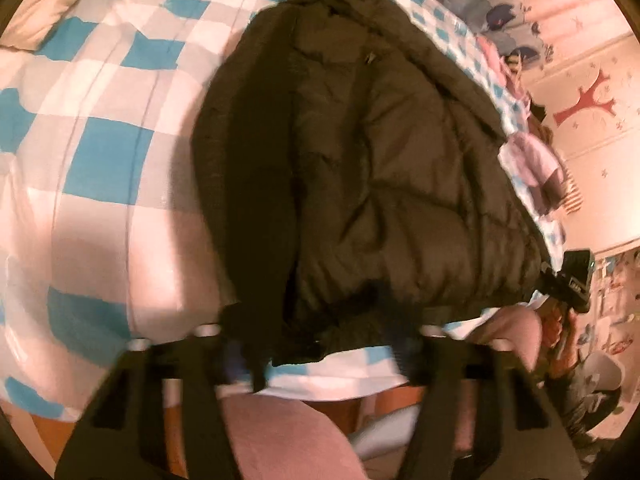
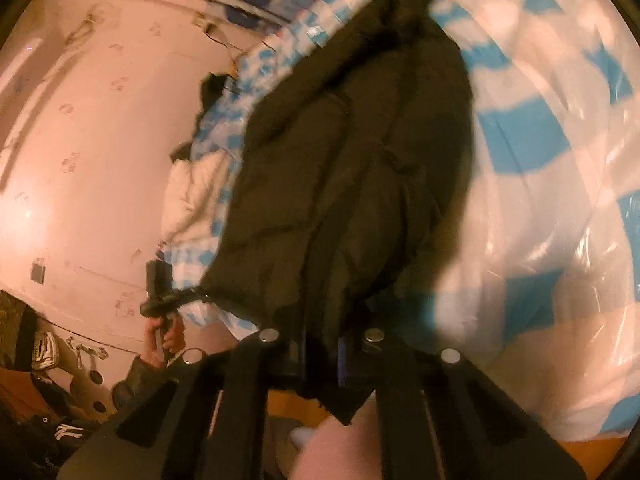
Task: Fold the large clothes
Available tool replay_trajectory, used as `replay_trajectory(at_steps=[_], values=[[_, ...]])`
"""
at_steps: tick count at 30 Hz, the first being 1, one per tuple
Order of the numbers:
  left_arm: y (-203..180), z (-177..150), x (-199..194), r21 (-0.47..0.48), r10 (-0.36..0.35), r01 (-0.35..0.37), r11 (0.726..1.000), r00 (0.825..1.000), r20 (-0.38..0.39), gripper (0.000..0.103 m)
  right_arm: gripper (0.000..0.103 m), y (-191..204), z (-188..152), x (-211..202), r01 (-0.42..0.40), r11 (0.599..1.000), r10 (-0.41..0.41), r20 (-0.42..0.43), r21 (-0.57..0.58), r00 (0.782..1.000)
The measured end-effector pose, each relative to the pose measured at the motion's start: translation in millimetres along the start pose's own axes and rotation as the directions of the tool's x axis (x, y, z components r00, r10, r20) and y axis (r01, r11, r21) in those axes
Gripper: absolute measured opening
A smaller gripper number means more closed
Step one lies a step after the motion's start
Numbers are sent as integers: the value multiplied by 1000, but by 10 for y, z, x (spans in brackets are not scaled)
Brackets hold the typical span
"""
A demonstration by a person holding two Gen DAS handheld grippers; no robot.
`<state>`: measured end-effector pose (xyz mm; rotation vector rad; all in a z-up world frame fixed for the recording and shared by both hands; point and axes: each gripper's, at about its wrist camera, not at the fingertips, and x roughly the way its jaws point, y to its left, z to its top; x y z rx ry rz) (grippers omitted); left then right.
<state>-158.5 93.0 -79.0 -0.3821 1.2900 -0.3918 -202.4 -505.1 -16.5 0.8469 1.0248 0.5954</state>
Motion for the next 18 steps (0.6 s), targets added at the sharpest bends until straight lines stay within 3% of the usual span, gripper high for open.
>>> replay_trajectory(at_steps=[1, 2, 8, 12, 13, 14, 16, 17, 18], values=[[-20, -1, -78, -5, -21, 21, 1000, 1000, 12, 21, 10, 53, 10, -57, -19, 1000, 19, 21, -6, 1000], [-36, 3, -159, -11, -45, 45, 999, 999, 23, 14, 10, 144, 36, -156, -47, 999, 48, 56, -15, 997], [-206, -190, -668, 32, -143, 141, 990, 988, 58, 10, 10, 480, -13, -568, -146, 987, 152, 111, -62, 982], [-137, -414, -708, 66, -157, 158, 985, 987, -19, 11, 10, 431, -185, -792, -155, 987, 160, 121, -49, 980], [-109, -437, -651, 72, -141, 144, 987, 989, -45, 19, 10, 362, -239, -832, -146, 989, 149, 119, -32, 982], [-50, -462, -576, 73, -110, 115, 991, 991, -72, 40, 10, 324, -277, -829, -132, 991, 133, 113, -16, 985], [133, -455, -443, 45, -45, 49, 998, 995, -83, 65, 17, 88, -383, -831, -88, 995, 86, 59, 43, 995], [189, -431, -407, 31, -52, 55, 998, 995, -80, 66, 20, -63, -447, -812, -51, 995, 48, 35, 82, 998], [285, -406, -372, -2, -83, 83, 997, 994, -76, 66, 33, -154, -488, -811, -40, 994, 37, 26, 106, 999]])
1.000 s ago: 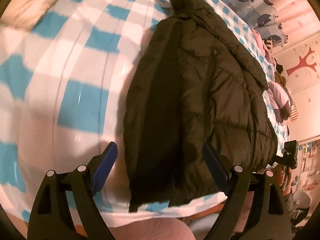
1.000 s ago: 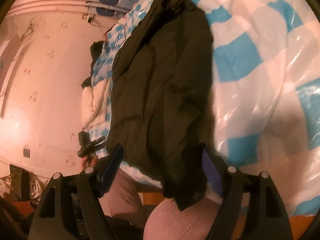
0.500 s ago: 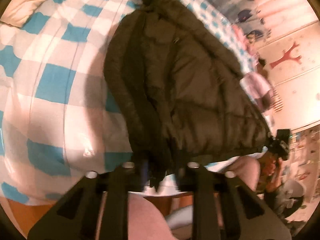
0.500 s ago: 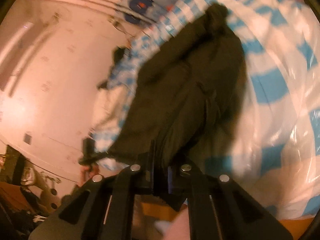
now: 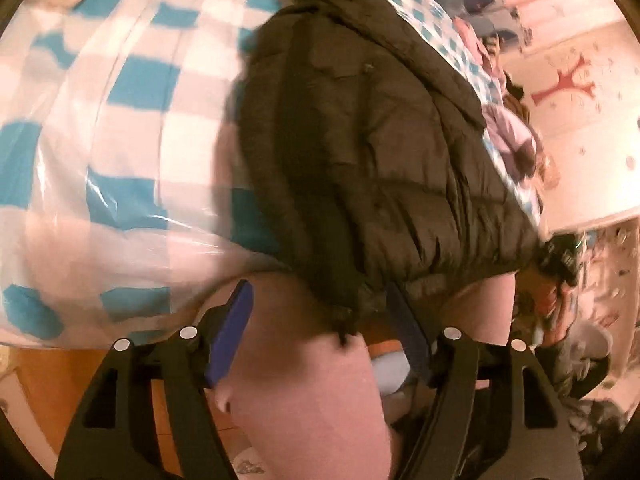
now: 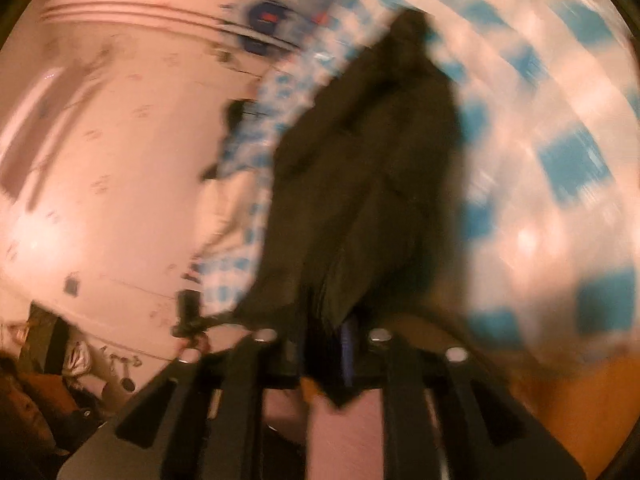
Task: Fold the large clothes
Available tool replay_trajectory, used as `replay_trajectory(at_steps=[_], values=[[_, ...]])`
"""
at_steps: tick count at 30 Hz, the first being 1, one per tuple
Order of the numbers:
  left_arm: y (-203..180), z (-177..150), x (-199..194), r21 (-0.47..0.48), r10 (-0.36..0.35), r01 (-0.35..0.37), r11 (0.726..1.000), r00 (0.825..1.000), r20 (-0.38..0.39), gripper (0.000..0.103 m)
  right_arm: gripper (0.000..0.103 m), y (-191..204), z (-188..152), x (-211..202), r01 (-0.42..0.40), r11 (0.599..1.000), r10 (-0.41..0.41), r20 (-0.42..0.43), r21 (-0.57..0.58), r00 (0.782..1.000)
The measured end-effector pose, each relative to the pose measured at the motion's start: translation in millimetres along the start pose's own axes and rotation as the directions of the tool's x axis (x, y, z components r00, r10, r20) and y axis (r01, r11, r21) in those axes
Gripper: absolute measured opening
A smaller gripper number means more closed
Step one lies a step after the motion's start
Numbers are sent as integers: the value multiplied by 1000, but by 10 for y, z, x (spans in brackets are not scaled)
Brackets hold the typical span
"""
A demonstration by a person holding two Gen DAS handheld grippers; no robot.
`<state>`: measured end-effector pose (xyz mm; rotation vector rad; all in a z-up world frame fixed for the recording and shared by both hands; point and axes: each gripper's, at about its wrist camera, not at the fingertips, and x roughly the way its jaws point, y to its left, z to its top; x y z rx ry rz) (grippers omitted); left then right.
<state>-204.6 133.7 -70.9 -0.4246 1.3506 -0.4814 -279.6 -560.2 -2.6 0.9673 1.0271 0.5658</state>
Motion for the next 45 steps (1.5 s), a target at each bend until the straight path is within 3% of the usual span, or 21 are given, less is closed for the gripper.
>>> replay_trajectory(at_steps=[1, 3, 4, 9, 17, 18, 19, 20, 22, 28, 32, 34, 35, 36, 37, 38, 39, 42, 45], values=[[49, 31, 14, -18, -12, 12, 1000, 1000, 4, 69, 48, -97, -25, -8, -1, 1000, 1, 0, 26, 1000], [110, 99, 41, -39, -22, 23, 999, 1000, 14, 76, 64, -253, -50, -64, -19, 997, 17, 30, 72, 999], [108, 108, 67, -39, -45, 46, 998, 999, 13, 79, 67, -289, -53, -77, -36, 996, 33, 36, 82, 999], [-79, 188, 158, -7, -119, 119, 993, 993, -3, 85, 71, -385, 3, 32, -33, 994, 32, 15, 106, 999], [-415, 225, 536, 20, -94, 96, 995, 994, -59, 85, 71, -401, 78, 318, -28, 995, 31, -27, 93, 999], [-429, 226, 547, 21, -97, 98, 995, 994, -59, 79, 62, -387, 73, 329, -29, 996, 31, -25, 84, 999], [-442, 223, 545, 19, -85, 86, 996, 995, -55, 57, 33, -368, 78, 352, -37, 996, 39, -17, 75, 999], [-450, 218, 536, 13, -60, 61, 998, 997, -54, 31, 22, -345, 79, 383, -56, 996, 58, -15, 74, 998], [-451, 206, 477, -1, -63, 63, 998, 997, -40, 12, 14, -238, 78, 408, -61, 997, 61, -1, 36, 998], [-791, 32, -109, 55, -105, 102, 993, 993, 45, 6, 9, 258, 31, 184, -128, 989, 133, 67, -76, 989], [-1007, -279, -571, 123, -107, 99, 987, 993, 59, 6, 9, 459, -178, -119, -169, 977, 176, 47, -129, 983], [-976, -490, -626, 141, -93, 91, 986, 996, 6, 9, 13, 393, -294, -180, -166, 978, 167, 1, -123, 986], [-942, -548, -601, 148, -85, 87, 985, 996, -17, 20, 14, 287, -374, -181, -147, 984, 144, -32, -103, 989], [-859, -630, -536, 149, -79, 87, 985, 995, -56, 28, 24, 171, -430, -151, -140, 988, 136, -61, -70, 989], [-721, -705, -422, 121, -88, 100, 988, 991, -101, 49, 45, 52, -468, -143, -145, 989, 141, -78, -42, 987], [-637, -732, -361, 103, -86, 98, 990, 990, -114, 58, 56, -116, -519, -129, -140, 990, 140, -85, 6, 986], [-521, -750, -296, 80, -94, 103, 991, 989, -113, 58, 68, -213, -541, -143, -130, 991, 132, -81, 35, 988], [-284, -709, -196, 4, -165, 166, 986, 982, -92, 71, 71, -453, -604, -179, -181, 978, 187, -50, 104, 981], [-183, -638, -136, -23, -197, 196, 980, 978, -74, 81, 78, -499, -588, -140, -183, 976, 190, -51, 115, 980]])
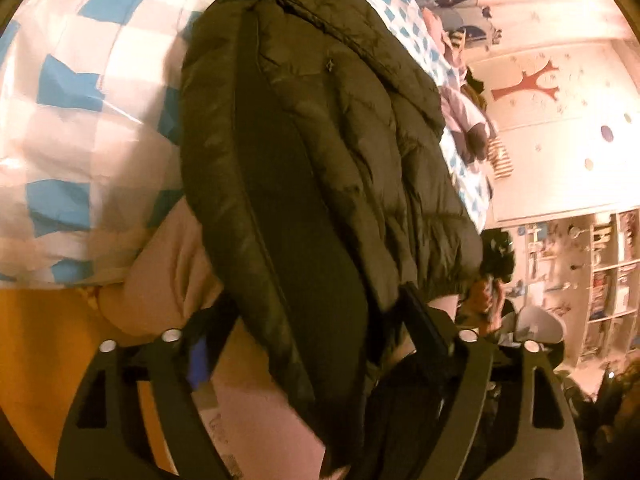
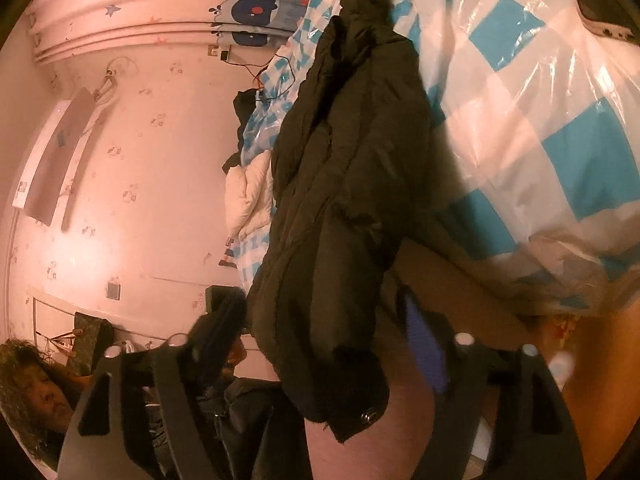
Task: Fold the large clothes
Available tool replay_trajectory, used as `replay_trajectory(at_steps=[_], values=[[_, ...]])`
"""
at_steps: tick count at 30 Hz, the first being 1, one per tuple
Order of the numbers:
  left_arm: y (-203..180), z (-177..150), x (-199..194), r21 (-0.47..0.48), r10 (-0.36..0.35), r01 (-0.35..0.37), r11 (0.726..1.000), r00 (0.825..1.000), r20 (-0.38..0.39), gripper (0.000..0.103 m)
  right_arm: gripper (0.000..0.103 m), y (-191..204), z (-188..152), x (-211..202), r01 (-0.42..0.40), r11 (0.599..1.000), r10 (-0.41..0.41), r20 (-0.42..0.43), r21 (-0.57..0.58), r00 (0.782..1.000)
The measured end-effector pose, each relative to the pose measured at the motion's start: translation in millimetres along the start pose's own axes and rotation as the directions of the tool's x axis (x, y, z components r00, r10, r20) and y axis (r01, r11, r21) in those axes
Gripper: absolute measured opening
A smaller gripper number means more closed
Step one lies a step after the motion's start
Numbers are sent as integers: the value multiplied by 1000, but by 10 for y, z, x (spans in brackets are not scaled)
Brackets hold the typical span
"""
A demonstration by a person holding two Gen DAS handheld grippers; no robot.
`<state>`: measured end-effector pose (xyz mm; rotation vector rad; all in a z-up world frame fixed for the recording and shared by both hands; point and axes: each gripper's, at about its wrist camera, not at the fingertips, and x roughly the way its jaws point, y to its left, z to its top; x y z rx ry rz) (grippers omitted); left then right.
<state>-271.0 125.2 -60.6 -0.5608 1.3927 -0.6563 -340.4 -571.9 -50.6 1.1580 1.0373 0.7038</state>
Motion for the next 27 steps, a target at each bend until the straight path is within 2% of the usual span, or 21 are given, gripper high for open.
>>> replay_trajectory(at_steps=[1, 3, 6, 8, 9, 10, 11, 12, 13, 15, 16, 17, 18, 19, 20, 22, 25, 27], values=[[-28, 8, 51, -3, -7, 7, 1000, 1000, 7, 86, 78, -5, 13, 33, -2, 1000, 2, -5, 5, 1000], [-74, 23, 84, 3, 9, -9, 1000, 1000, 25, 88, 78, 26, 47, 113, -15, 1000, 15, -17, 2, 1000], [-194, 41, 101, 24, 67, -69, 997, 996, 61, 88, 78, 134, 72, 269, -29, 999, 28, -30, -26, 999], [-289, 38, 79, 63, 153, -160, 985, 983, 102, 87, 78, 197, 98, 337, -21, 999, 19, -31, -46, 999], [-323, 36, 98, 75, 164, -172, 982, 981, 102, 87, 78, 231, 93, 359, -19, 998, 17, -28, -60, 999], [-334, 48, 102, 80, 168, -176, 981, 981, 102, 87, 71, 272, 84, 373, -12, 997, 10, -21, -80, 1000], [-359, 56, 113, 86, 181, -191, 978, 977, 108, 83, 62, 303, 75, 385, 1, 996, -2, -16, -95, 1000], [-408, 62, 139, 97, 192, -203, 974, 975, 112, 79, 42, 322, 69, 395, 8, 995, -9, -12, -97, 1000], [-441, 80, 152, 103, 200, -212, 972, 973, 114, 74, 28, 329, 60, 395, 8, 995, -9, -5, -97, 1000], [-554, 88, 86, 135, 238, -261, 956, 957, 168, 64, 21, 347, 28, 378, 5, 993, -5, 6, -114, 1000], [-580, 86, 45, 143, 251, -277, 950, 952, 177, 49, 18, 364, 11, 367, 18, 992, -17, 14, -126, 1000], [-597, 97, 9, 143, 248, -274, 951, 953, 176, 30, 17, 385, -2, 360, 18, 992, -15, 27, -127, 1000], [-613, 106, -20, 143, 208, -233, 962, 964, 167, 22, 15, 408, -6, 353, 12, 992, -7, 39, -127, 999], [-637, 94, -56, 155, 199, -225, 962, 965, 168, 15, 13, 450, -9, 357, 7, 991, 0, 52, -131, 999], [-697, 80, -51, 176, 209, -239, 955, 962, 174, 11, 13, 490, -13, 354, -1, 991, 9, 63, -136, 998], [-823, 32, -88, 200, 174, -212, 957, 966, 192, 8, 11, 628, -25, 341, -15, 987, 28, 82, -161, 996], [-959, -84, -211, 230, 138, -189, 955, 966, 218, 6, 11, 860, -98, 229, -50, 977, 70, 90, -209, 994], [-1012, -196, -297, 263, 161, -220, 939, 960, 228, 7, 11, 930, -187, 156, -50, 973, 65, 60, -227, 996]])
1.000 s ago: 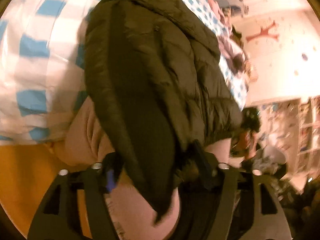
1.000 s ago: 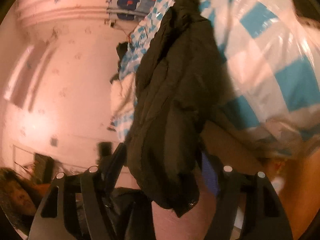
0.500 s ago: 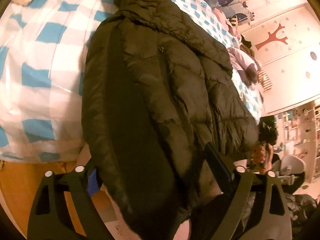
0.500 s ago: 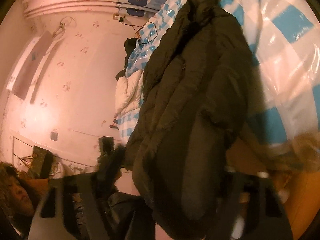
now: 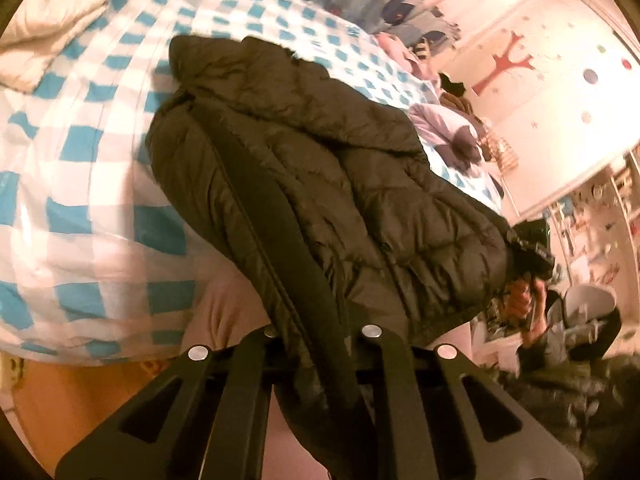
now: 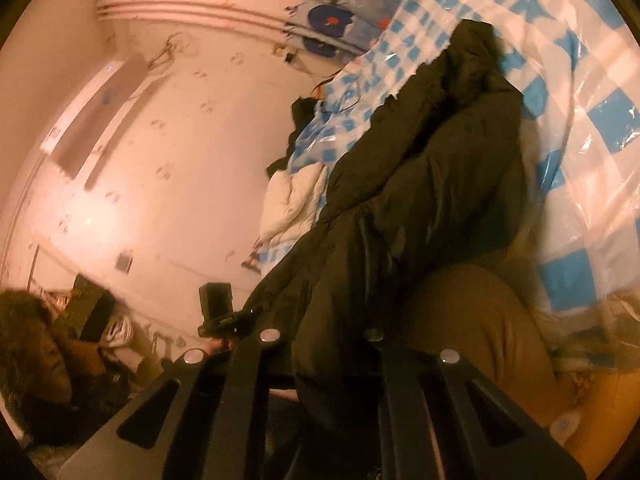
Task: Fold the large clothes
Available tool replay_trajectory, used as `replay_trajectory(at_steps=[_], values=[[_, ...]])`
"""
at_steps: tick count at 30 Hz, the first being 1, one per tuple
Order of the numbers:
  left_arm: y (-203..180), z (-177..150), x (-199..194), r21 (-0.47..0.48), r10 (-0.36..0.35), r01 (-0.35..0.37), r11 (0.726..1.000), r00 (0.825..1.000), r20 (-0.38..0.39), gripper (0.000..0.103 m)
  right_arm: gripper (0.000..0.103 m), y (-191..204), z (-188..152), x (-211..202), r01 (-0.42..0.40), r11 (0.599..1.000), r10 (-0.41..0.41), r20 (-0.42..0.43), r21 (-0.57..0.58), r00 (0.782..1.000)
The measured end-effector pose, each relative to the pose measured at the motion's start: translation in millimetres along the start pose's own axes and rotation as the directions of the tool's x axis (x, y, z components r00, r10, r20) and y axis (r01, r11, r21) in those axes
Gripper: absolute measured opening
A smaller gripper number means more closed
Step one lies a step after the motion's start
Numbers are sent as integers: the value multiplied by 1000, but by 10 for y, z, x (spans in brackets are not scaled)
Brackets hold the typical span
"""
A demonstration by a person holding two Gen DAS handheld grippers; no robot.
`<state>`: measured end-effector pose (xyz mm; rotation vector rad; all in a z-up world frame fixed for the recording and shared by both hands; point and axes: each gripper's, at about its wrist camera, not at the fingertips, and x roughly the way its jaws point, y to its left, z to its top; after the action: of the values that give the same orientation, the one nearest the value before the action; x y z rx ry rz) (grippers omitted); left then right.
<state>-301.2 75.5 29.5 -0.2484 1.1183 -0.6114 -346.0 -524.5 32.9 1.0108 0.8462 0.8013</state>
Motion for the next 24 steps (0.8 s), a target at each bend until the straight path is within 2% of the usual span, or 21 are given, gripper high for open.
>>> replay_trajectory(at_steps=[2, 3, 5, 6, 7, 9, 13, 19, 24], values=[[1, -75, -13, 39, 83, -82, 996, 997, -9, 13, 12, -70, -67, -22, 40, 999, -39, -48, 16, 998], [24, -105, -3, 41, 111, -110, 993, 994, -9, 16, 15, -167, -102, -26, 53, 997, -50, -69, 47, 996], [120, -194, 112, 39, 213, -212, 977, 977, -16, 38, 35, -384, -157, -20, 77, 992, -67, -95, 101, 993], [145, -219, 158, 40, 252, -251, 967, 968, -16, 44, 63, -460, -173, -12, 94, 988, -81, -102, 120, 991], [162, -261, 223, 38, 303, -302, 953, 953, -12, 54, 71, -544, -191, -10, 112, 983, -97, -106, 146, 990], [153, -336, 295, 43, 334, -334, 942, 942, -7, 56, 71, -666, -235, 38, 99, 977, -78, -113, 191, 991], [106, -427, 272, 72, 389, -390, 918, 921, 27, 61, 71, -665, -240, 110, 72, 978, -48, -127, 196, 991], [-7, -515, 270, 132, 475, -480, 867, 877, 70, 65, 71, -592, -221, 131, 74, 978, -48, -136, 194, 990], [-91, -552, 276, 171, 521, -529, 831, 848, 95, 66, 71, -568, -231, 115, 83, 976, -56, -137, 199, 989]])
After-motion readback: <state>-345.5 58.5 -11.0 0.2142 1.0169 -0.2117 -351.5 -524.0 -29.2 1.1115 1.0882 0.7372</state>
